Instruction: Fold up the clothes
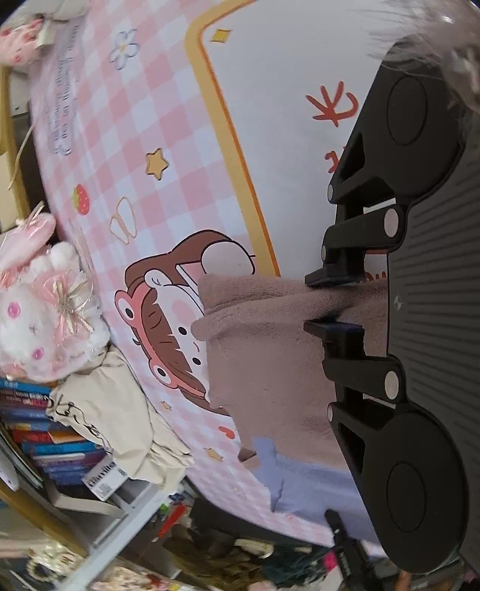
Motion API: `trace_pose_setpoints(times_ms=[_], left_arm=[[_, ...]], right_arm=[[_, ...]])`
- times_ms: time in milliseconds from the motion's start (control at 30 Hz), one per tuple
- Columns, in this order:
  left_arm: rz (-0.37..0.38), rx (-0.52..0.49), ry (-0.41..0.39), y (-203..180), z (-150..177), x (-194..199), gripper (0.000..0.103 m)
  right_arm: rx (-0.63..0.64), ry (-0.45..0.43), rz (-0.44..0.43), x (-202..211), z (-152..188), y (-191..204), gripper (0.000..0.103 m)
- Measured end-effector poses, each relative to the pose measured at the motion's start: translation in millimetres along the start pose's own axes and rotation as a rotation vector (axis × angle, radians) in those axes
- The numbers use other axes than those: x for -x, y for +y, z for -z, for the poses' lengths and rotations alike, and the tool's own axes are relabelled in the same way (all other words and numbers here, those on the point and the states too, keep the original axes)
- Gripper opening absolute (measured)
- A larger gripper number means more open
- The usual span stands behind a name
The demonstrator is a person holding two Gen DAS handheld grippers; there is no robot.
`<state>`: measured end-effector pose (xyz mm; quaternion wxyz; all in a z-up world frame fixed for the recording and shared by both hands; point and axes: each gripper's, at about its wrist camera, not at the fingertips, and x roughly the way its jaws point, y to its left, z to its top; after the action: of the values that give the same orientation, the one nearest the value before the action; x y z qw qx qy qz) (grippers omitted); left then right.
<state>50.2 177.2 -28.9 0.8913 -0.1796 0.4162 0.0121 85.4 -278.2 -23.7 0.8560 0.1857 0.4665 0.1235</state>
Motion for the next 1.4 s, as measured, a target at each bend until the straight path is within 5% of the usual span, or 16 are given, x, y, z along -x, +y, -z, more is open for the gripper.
trace_pose_setpoints(times_ms=[100,533,733,1400], left_arm=[[-0.065,-0.022,-0.001,-7,1,5,0.05],[-0.077,-0.163,-0.103,-34,21,63,0.082],[-0.128,-0.255,-0.097,-44,37,77,0.085],[-0.047,-0.217,0.002,-38,89,95,0.087]], right_arm=[[0.046,-0.008,0.049,5,1,9,0.035],[0.17,-0.095,0.171,43,34,44,0.076],[0.2,-0.108,0.209,57,58,55,0.083],[0.252,-0.032,0.234,61,116,90,0.09]])
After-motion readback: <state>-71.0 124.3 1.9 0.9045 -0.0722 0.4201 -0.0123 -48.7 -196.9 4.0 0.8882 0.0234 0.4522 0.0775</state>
